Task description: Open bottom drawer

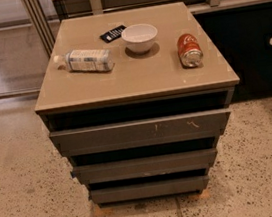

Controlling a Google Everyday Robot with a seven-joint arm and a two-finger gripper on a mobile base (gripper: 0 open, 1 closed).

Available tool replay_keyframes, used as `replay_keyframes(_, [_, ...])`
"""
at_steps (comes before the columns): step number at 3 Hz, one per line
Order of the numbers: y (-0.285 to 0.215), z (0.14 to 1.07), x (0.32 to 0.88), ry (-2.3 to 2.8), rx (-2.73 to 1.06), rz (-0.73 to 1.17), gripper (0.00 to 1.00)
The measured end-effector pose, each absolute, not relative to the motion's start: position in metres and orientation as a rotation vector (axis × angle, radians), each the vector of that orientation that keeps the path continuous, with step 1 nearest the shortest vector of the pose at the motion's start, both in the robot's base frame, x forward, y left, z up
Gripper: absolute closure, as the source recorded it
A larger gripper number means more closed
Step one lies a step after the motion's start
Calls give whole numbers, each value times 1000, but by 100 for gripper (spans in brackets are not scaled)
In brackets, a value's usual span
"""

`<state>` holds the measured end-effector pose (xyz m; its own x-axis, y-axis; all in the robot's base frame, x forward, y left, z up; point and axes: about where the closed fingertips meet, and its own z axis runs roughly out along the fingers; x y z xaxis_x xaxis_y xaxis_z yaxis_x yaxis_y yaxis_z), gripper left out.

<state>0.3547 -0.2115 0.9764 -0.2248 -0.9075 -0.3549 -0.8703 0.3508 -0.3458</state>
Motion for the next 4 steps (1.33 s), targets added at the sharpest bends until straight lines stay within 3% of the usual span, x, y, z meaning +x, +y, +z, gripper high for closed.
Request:
replay_keyframes(2, [-225,892,337,2094,-1347,30,0])
replay_keyframes(4, [-224,883,333,2092,-1301,28,0])
